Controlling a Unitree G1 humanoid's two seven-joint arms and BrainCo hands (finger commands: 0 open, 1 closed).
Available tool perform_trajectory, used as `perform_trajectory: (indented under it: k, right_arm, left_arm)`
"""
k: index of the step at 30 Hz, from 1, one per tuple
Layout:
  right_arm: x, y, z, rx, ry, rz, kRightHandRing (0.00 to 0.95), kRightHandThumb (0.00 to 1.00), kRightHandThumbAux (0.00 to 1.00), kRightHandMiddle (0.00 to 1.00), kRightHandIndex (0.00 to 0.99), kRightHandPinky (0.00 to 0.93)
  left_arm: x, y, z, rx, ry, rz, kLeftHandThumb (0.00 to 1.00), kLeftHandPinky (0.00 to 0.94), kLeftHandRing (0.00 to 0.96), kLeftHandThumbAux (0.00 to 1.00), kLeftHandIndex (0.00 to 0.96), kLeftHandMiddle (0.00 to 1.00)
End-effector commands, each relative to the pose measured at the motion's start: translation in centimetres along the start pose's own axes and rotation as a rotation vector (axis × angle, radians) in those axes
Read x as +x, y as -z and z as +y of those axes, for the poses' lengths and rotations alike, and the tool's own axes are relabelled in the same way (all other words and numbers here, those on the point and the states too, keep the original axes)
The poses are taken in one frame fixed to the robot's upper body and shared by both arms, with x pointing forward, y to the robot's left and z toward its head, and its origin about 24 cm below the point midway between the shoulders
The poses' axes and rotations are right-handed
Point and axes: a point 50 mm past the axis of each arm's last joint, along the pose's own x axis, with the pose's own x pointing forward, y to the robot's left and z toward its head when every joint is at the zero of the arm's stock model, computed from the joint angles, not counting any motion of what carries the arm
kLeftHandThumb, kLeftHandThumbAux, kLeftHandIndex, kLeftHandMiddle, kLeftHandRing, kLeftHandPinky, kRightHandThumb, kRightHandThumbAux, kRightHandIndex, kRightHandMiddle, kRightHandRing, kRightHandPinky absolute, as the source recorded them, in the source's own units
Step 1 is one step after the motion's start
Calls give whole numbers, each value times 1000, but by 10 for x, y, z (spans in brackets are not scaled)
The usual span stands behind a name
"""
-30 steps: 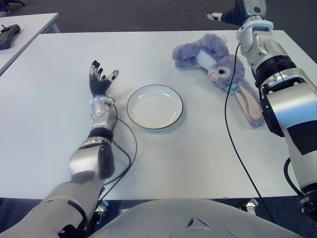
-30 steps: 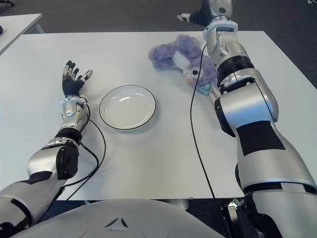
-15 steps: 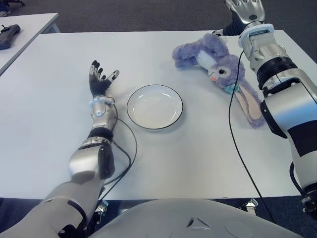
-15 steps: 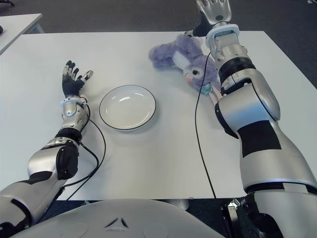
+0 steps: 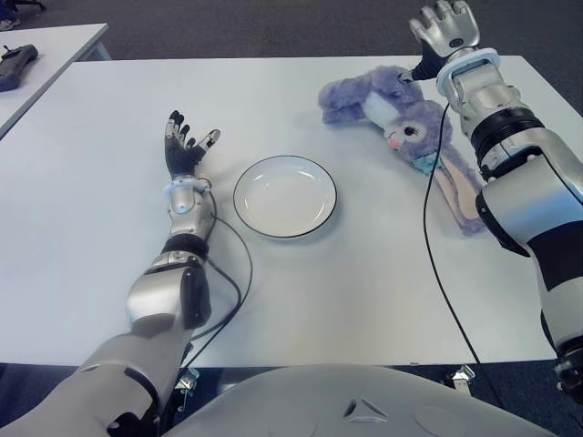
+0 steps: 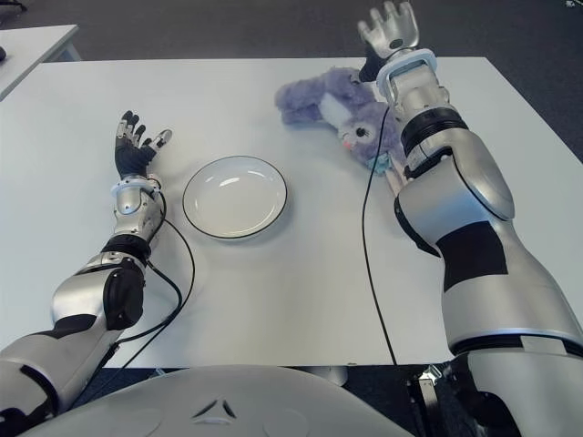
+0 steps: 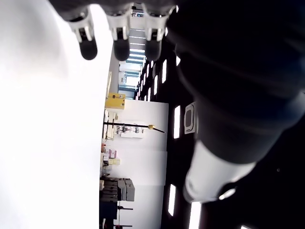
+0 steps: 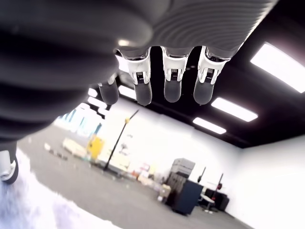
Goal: Put the doll into the plate.
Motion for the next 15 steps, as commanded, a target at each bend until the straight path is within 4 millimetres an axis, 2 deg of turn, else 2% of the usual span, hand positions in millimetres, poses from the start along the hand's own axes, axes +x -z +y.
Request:
perform_trajectory:
  k: [1, 9, 15]
  right_arm:
    - [-16, -11, 41, -145, -142, -85, 0, 210, 407, 0, 0, 0]
    - [-18, -18, 48, -138, -172, -105, 0, 247, 426, 0, 0, 0]
    - [-21, -26, 53, -58, -175, -98, 0, 238, 463, 0, 0, 0]
  left_arm:
    - [-94, 110, 35, 24, -121, 463, 0, 32, 14, 888, 60, 39]
    - [-95, 111, 36, 40, -125, 467, 0, 26, 14, 872, 57, 38]
    - [-95, 111, 38, 36, -132, 466, 0, 42, 22, 884, 62, 47]
